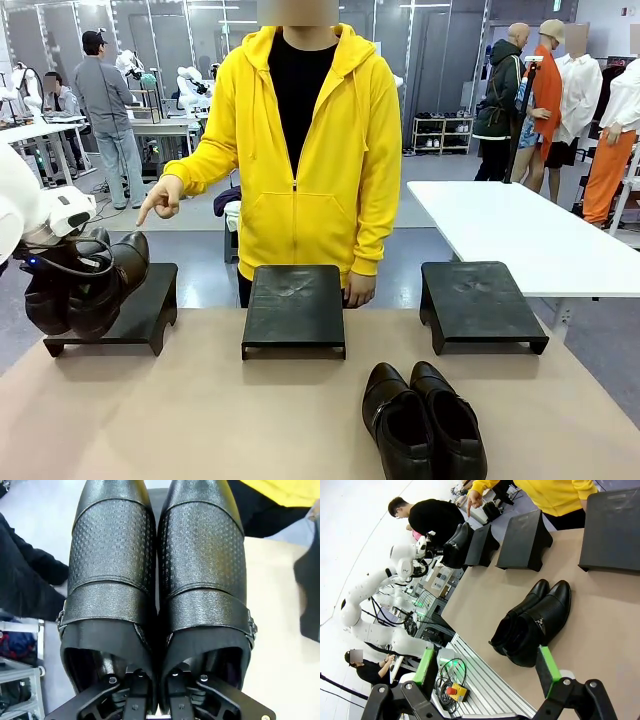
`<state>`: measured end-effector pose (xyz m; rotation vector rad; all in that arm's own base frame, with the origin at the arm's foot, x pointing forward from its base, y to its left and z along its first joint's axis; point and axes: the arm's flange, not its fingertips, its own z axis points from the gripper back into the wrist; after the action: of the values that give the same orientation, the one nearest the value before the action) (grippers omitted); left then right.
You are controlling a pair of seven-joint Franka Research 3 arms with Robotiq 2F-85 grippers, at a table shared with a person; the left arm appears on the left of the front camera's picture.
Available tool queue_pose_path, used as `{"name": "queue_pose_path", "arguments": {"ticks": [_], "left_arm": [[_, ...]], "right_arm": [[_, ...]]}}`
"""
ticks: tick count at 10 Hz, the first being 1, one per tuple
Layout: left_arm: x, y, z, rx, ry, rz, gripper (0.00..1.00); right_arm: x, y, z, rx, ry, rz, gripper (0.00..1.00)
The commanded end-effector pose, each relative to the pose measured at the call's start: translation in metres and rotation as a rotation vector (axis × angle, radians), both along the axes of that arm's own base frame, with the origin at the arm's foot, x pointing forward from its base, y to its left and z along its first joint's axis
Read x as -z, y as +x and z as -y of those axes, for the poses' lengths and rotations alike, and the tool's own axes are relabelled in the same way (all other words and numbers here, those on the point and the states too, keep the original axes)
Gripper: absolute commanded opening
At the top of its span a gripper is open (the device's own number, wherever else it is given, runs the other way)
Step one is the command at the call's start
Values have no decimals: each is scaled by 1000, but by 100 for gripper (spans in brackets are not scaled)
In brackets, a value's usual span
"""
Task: Place the shoes on the stand as instructed by the person.
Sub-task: Pick up one pair of Shoes and place it on the Shoes Stand indicated by the person.
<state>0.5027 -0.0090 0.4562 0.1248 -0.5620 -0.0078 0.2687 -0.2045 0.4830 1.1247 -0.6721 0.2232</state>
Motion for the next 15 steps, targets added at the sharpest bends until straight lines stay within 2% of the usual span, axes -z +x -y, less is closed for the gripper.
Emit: {"name": "queue_pose_path", "arguments": {"ticks": [1,4,12,15], "left_arm": [[5,21,4,-5,17,70,9],[17,35,-1,7,-19,113,9],[40,65,-1,-22,-64,115,9],[51,70,-2,-28,-68,93,9]], "right_arm": [[-1,0,1,-3,7,23,100],[-1,0,1,-3,7,23,100],[-1,0,1,-3,7,23,100],[-1,0,1,-3,7,23,100]]}}
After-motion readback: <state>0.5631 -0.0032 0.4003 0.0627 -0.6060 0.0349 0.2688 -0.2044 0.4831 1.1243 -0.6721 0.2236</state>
